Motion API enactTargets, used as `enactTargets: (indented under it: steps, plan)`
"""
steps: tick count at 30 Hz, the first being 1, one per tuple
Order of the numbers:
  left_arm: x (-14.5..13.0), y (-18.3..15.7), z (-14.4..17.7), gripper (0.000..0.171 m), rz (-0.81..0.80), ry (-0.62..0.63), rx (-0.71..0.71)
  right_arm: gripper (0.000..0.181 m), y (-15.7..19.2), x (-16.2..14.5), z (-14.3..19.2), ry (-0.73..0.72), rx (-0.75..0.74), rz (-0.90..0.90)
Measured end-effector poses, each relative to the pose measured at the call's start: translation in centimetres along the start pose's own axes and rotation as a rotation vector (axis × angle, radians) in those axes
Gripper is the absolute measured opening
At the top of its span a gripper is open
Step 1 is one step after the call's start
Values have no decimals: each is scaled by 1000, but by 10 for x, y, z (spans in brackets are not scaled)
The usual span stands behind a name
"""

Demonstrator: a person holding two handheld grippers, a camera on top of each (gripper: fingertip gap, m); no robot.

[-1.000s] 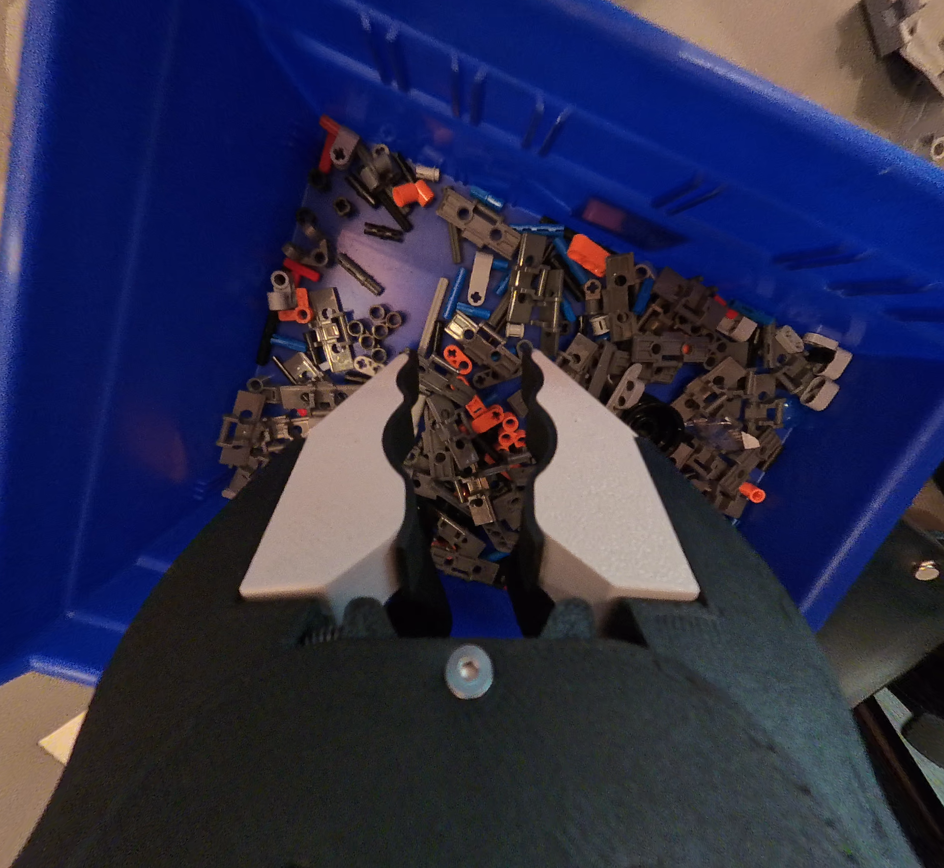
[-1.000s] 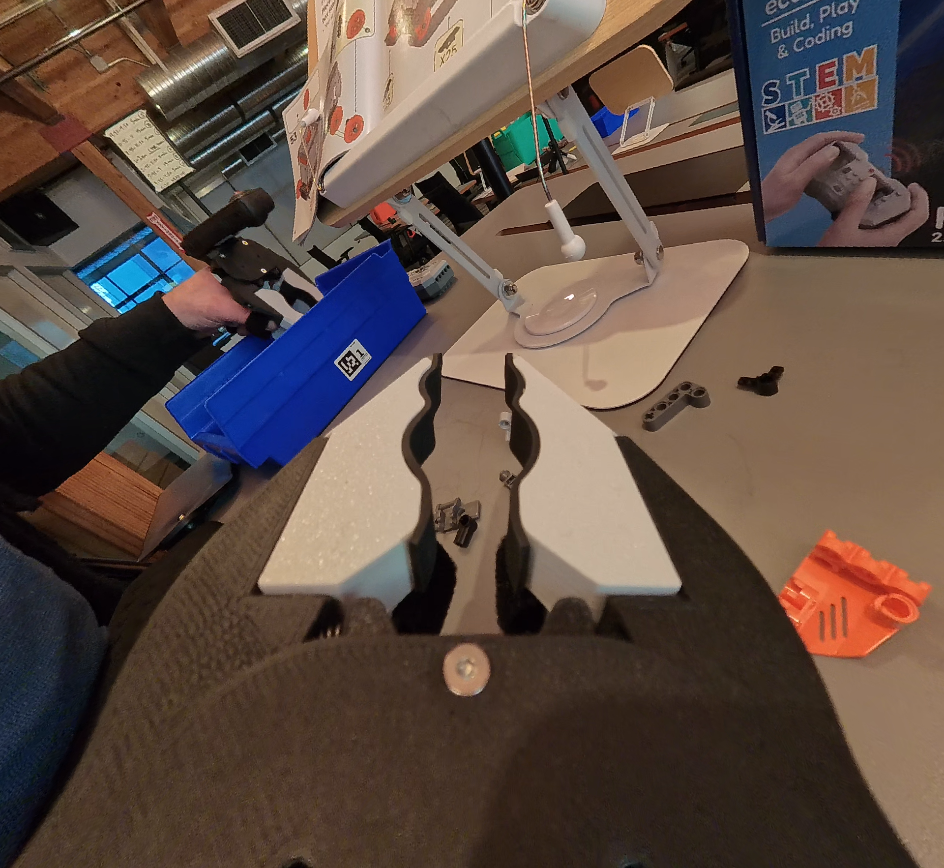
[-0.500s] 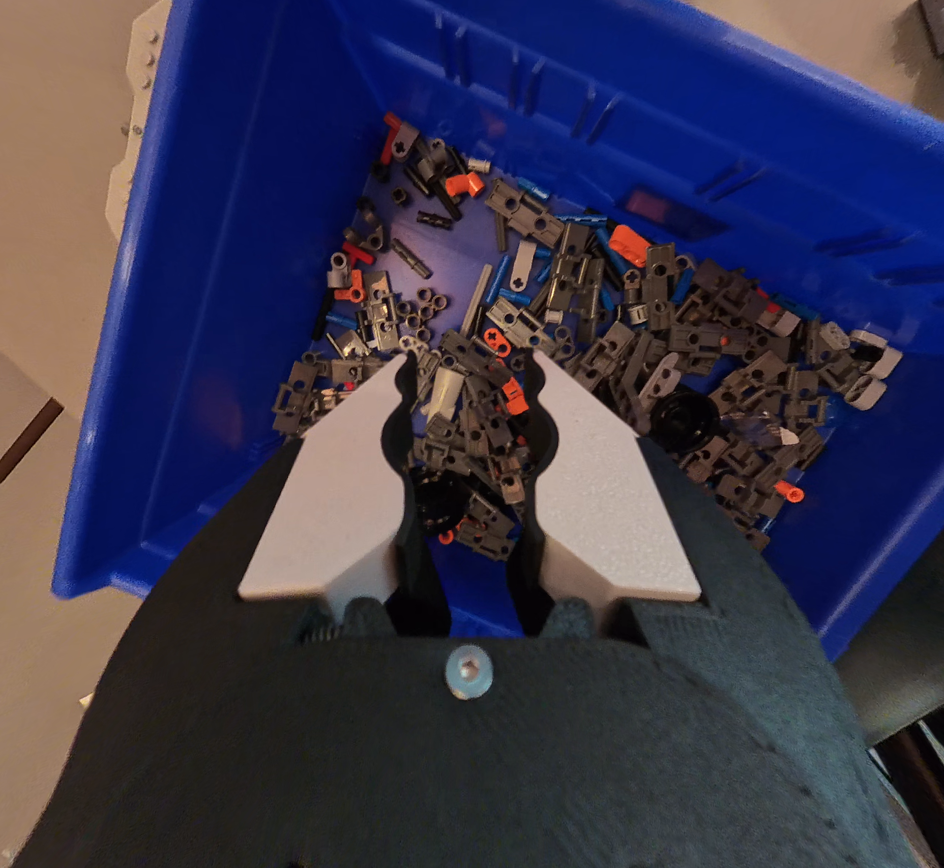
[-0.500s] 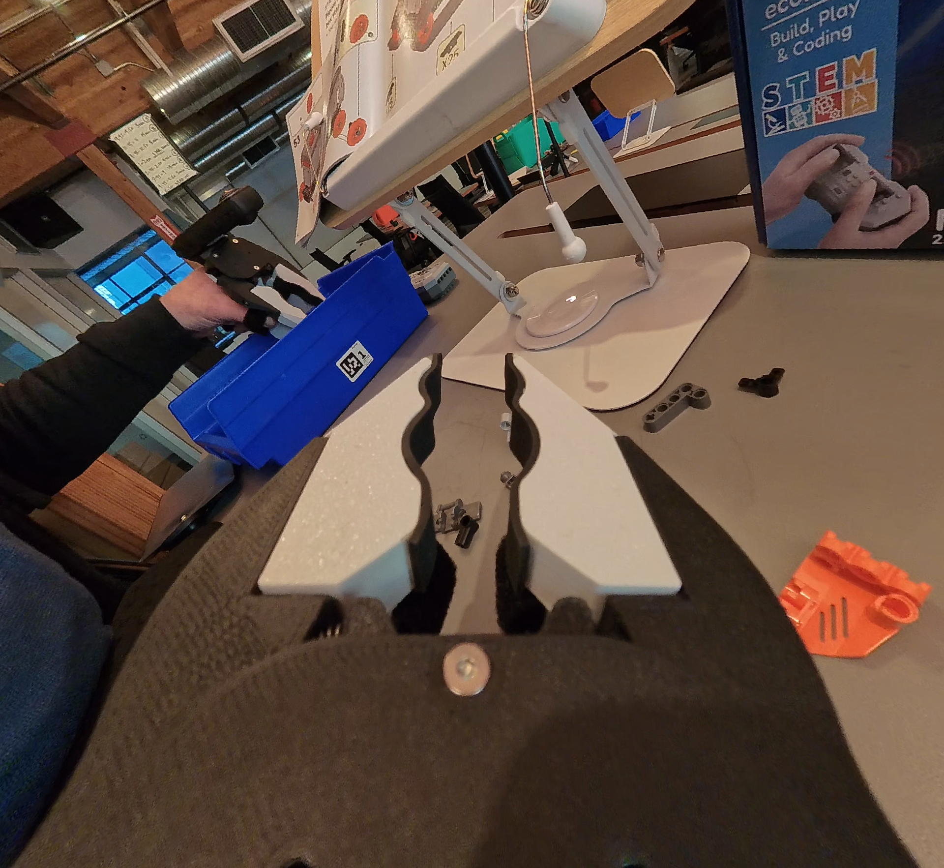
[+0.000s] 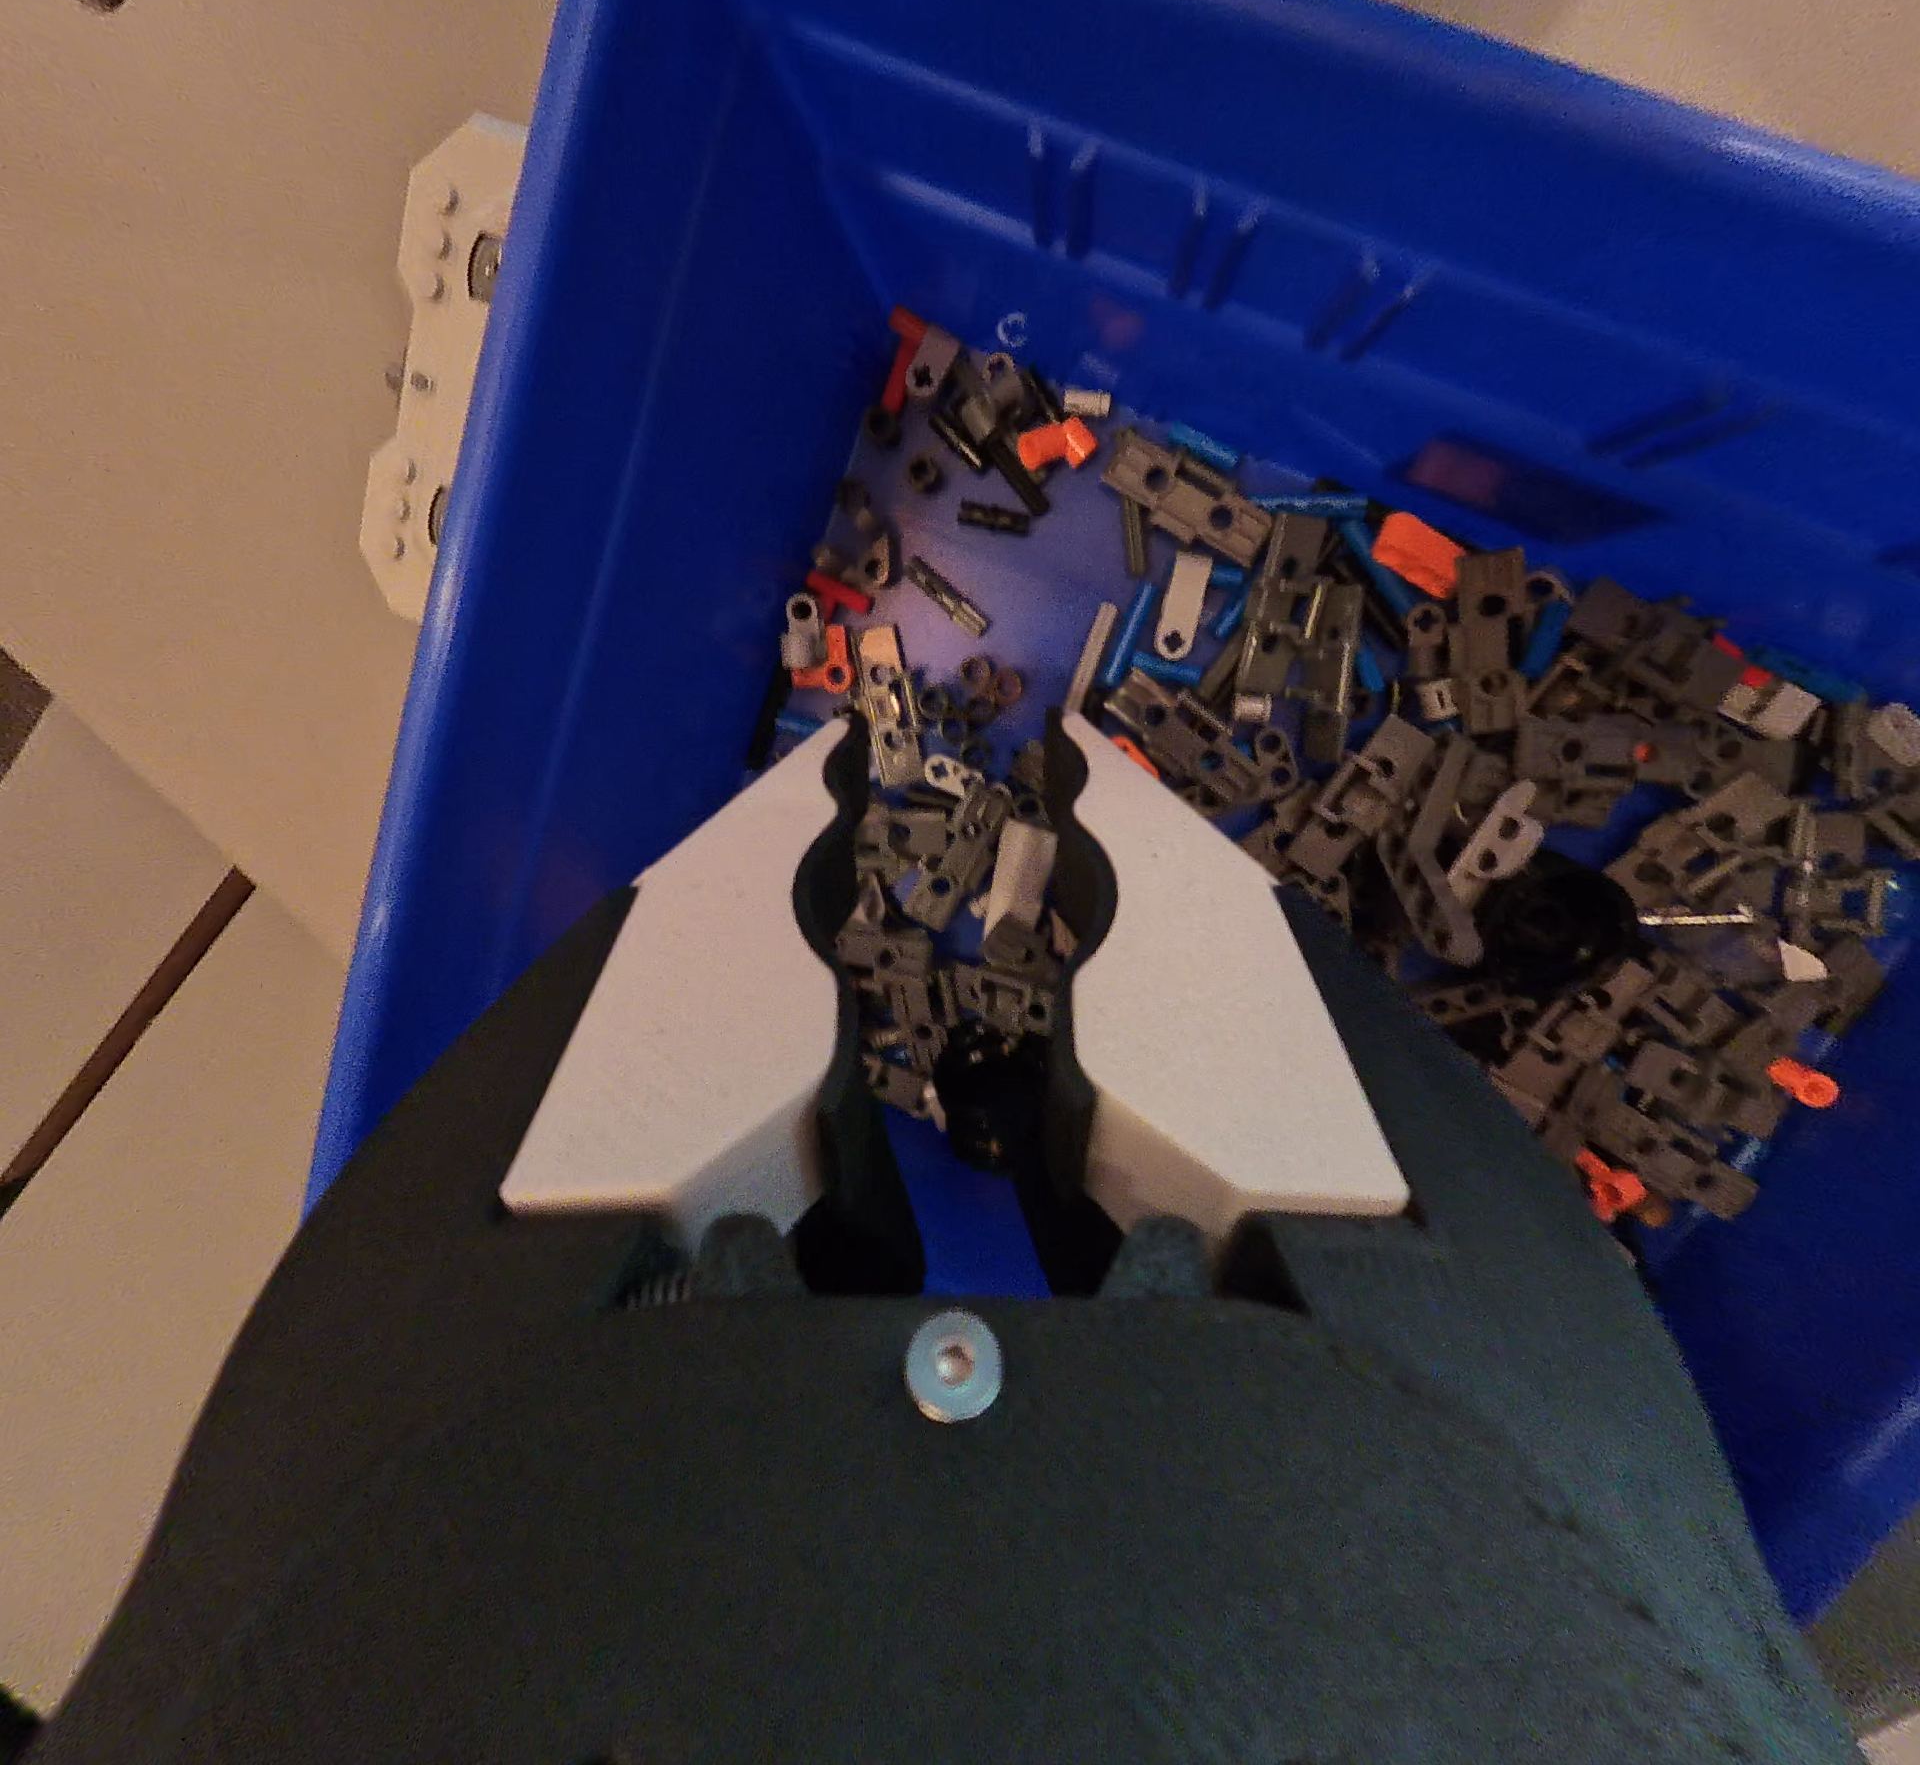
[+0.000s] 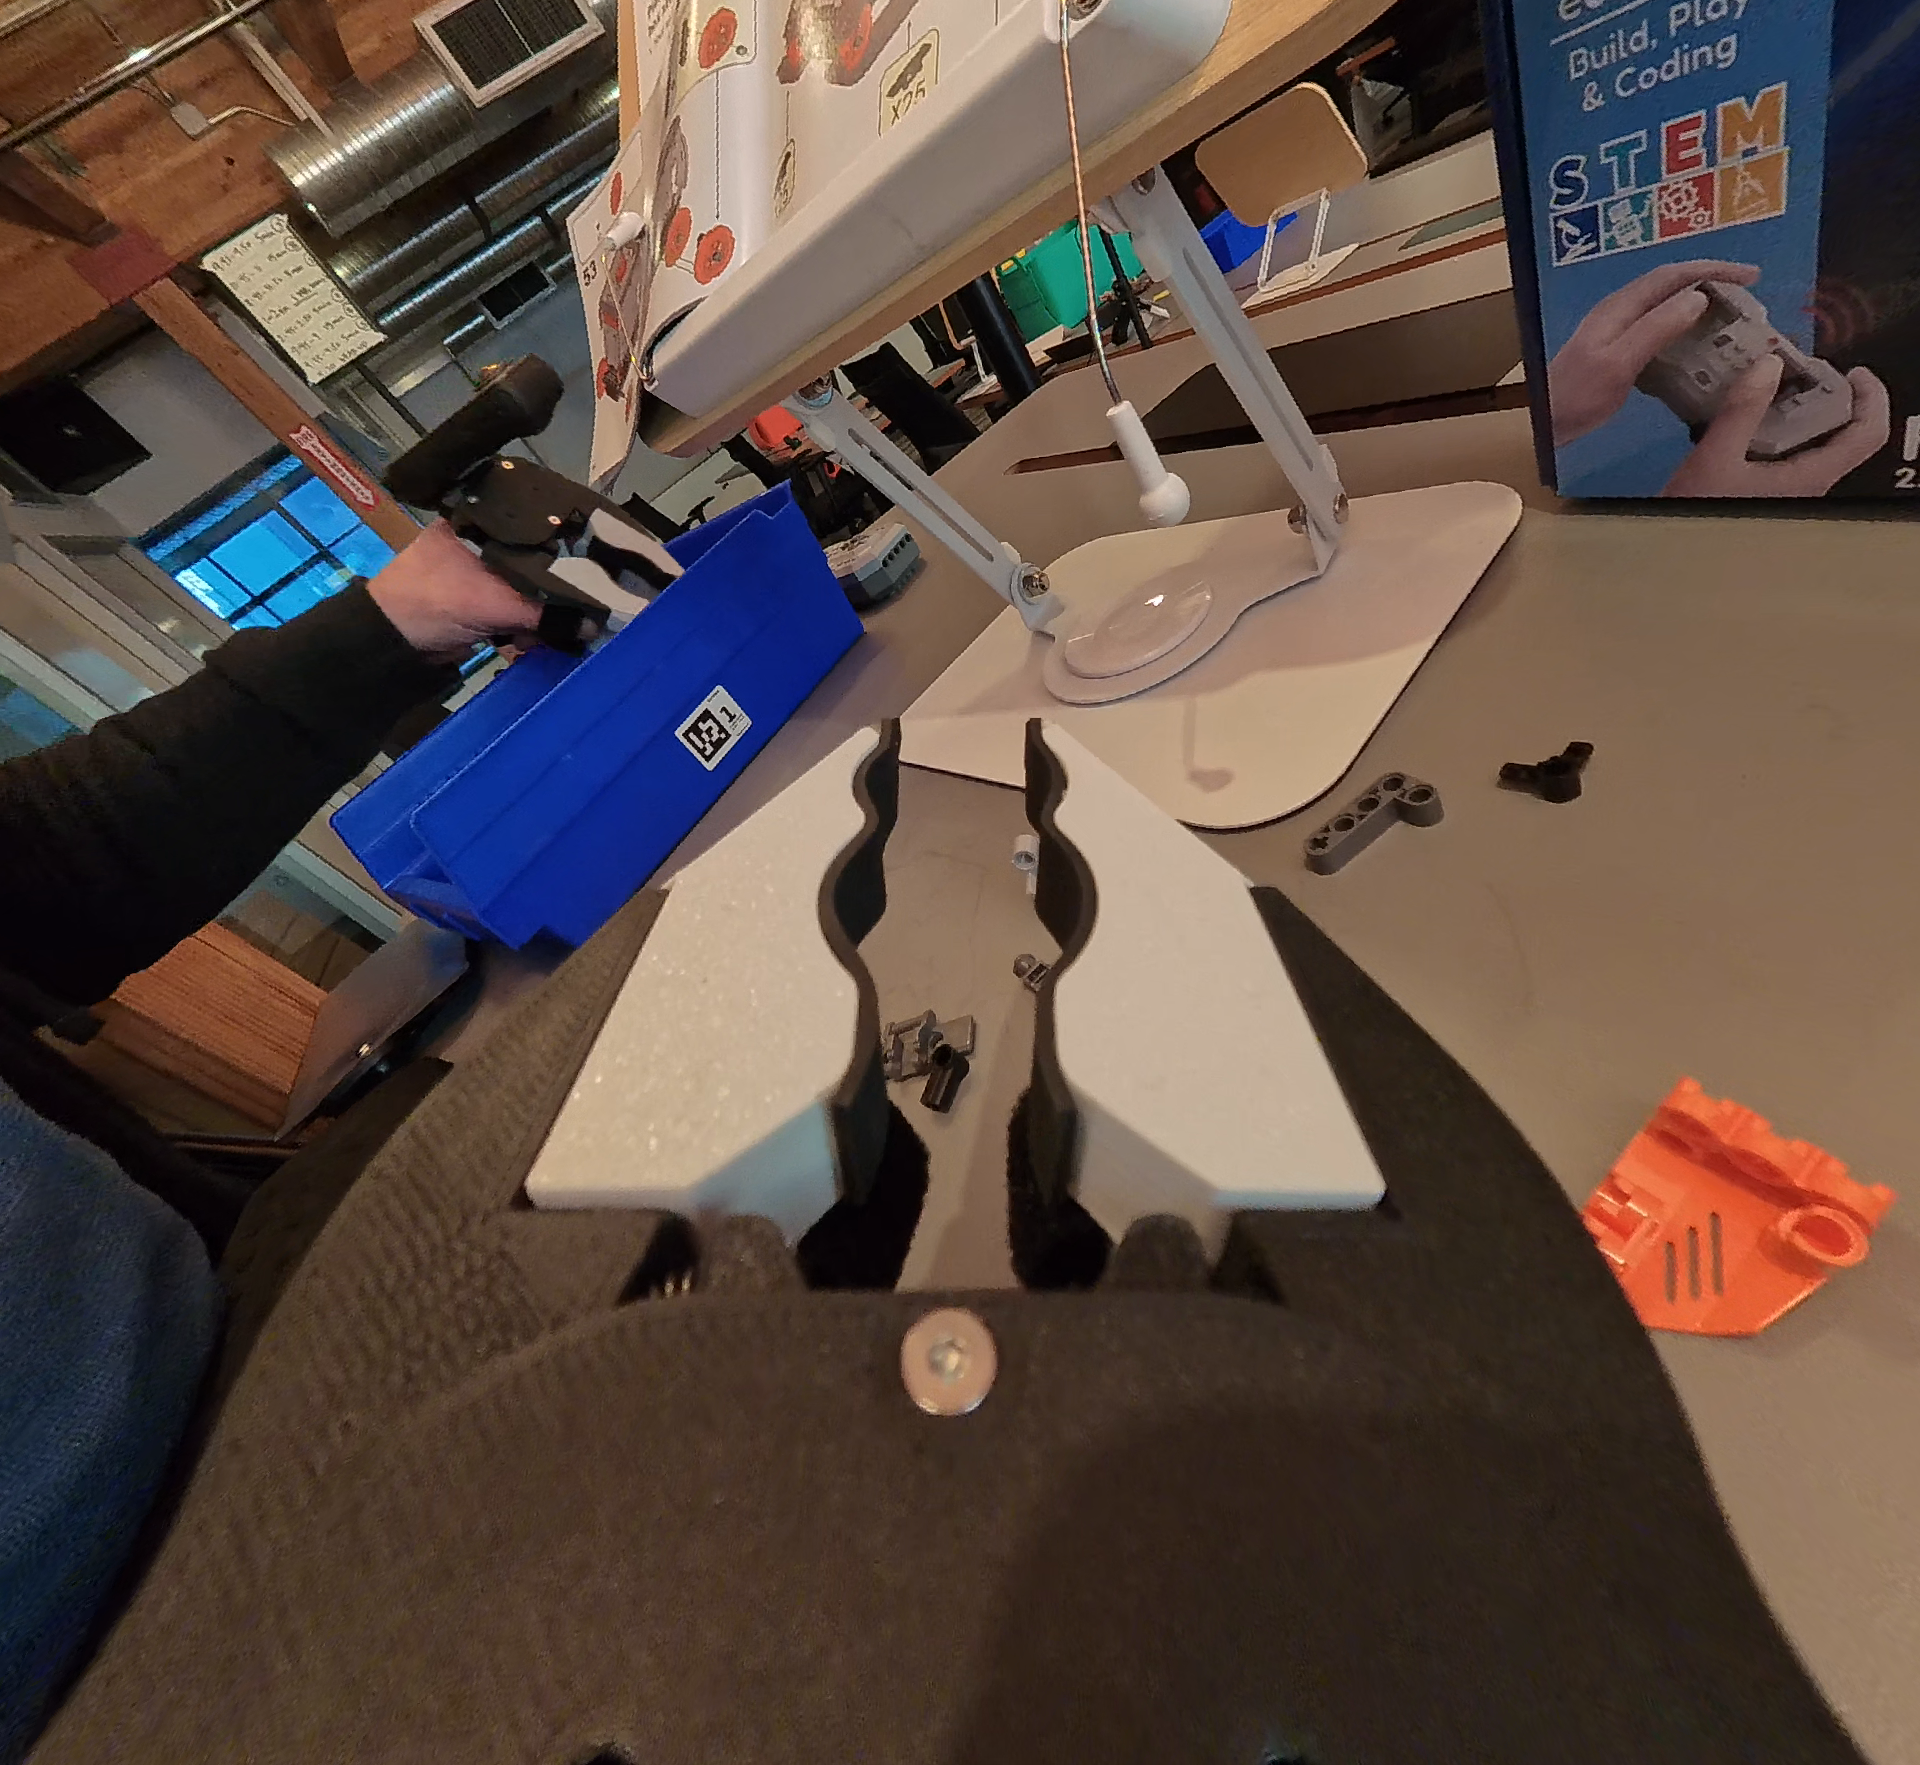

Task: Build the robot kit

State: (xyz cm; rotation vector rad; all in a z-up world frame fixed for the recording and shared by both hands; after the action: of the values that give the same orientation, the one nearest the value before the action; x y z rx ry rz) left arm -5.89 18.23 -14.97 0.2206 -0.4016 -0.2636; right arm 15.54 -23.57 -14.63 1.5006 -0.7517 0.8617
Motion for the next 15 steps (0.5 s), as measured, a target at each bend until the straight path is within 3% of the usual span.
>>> enactTargets:
  steps: [8,15]
  plan:
    - [19,3,-35,47,-68,58,-1,21,0,1,1,-7,-2,0]
    - [22,6,-45,36,-57,61,-18,22,0,1,1,-11,-2,2]
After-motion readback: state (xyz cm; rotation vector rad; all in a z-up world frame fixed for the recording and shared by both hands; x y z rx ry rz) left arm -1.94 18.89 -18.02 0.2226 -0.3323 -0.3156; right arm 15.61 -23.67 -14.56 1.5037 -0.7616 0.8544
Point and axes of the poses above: each gripper's, where its closed fingertips meet, z back along the fingers, x out of its top, y = z × x across the jaws, the point moved 5 cm from there along z, back along the fingers, and after that the axes turned 8 degrees about x, right-handed, at the moved point
